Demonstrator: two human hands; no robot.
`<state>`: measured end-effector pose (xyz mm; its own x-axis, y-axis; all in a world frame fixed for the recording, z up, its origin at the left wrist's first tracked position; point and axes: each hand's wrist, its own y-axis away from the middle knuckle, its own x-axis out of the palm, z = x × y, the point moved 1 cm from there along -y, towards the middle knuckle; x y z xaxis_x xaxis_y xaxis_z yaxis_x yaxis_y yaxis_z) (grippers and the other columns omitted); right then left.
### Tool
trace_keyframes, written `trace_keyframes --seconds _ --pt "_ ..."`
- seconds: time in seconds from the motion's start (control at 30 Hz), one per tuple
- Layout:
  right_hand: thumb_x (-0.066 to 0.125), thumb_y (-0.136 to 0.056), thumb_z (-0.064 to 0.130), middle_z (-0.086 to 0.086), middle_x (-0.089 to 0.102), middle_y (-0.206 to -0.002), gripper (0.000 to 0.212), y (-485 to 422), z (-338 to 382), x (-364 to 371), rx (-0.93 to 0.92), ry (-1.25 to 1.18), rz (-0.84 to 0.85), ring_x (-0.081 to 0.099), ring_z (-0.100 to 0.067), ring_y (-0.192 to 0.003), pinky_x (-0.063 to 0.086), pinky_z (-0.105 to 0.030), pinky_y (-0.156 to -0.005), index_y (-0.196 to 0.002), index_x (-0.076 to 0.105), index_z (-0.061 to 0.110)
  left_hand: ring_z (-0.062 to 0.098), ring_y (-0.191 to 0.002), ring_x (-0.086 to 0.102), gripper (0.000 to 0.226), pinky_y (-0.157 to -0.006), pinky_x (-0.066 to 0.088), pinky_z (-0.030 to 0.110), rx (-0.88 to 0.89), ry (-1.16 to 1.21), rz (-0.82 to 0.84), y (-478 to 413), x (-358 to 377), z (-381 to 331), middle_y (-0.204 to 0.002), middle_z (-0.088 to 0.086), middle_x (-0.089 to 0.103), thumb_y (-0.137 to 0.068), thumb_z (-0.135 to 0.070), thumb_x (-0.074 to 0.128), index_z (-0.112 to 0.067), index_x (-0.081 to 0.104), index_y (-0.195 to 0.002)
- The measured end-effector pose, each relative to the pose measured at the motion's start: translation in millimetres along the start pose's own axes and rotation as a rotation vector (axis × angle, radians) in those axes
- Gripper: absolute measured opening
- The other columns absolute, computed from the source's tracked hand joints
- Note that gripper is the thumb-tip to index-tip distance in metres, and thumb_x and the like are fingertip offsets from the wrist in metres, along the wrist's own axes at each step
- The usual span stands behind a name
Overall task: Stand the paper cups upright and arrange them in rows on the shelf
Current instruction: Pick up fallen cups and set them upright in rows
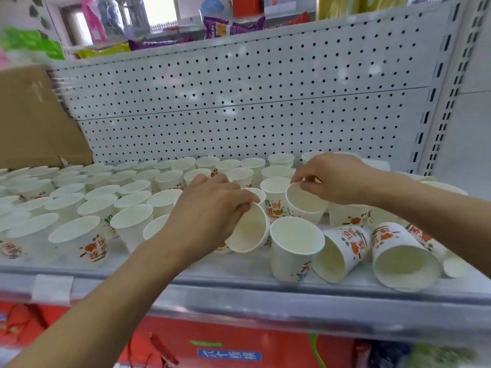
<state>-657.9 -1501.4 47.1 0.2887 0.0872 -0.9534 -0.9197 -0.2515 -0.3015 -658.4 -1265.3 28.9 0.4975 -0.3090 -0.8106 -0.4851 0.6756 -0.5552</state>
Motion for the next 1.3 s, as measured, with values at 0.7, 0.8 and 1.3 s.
trace_keyframes --seconds 0.7,0.8,1.3 --pt "0.049 -0.082 0.057 0.008 0.054 -0.132 0.053 88.1 73.8 22.0 -0.134 -0.115 -0.079 0.043 -0.017 -0.124 0.039 -0.043 -0.101 -0.128 0.058 0.035 0.01 -0.134 0.037 0.055 -0.112 0.025 0.048 -0.133 0.23 0.088 69.0 21.7 -21.7 -0.141 -0.016 0.049 -0.084 -0.054 0.041 -0.034 0.051 -0.135" --pt "0.051 -0.082 0.042 0.002 0.062 -0.123 0.045 78.3 83.1 34.9 -0.119 -0.148 -0.119 0.051 -0.024 -0.115 0.045 -0.048 -0.091 -0.123 0.064 0.026 0.015 -0.127 0.049 0.048 -0.108 0.029 0.05 -0.118 0.155 0.089 68.9 23.1 -10.6 -0.134 -0.014 0.056 -0.085 -0.044 0.042 -0.031 0.055 -0.13" --pt "0.048 -0.087 0.052 -0.005 0.051 -0.133 0.055 188.5 3.3 25.9 0.385 -0.144 -0.621 0.04 -0.024 -0.12 0.033 -0.038 -0.099 -0.131 0.054 0.019 0.007 -0.134 0.039 0.05 -0.11 0.028 0.015 -0.168 0.703 -0.255 83.3 -0.3 -147.4 -0.141 -0.011 0.042 -0.087 -0.032 0.056 -0.025 0.046 -0.136"
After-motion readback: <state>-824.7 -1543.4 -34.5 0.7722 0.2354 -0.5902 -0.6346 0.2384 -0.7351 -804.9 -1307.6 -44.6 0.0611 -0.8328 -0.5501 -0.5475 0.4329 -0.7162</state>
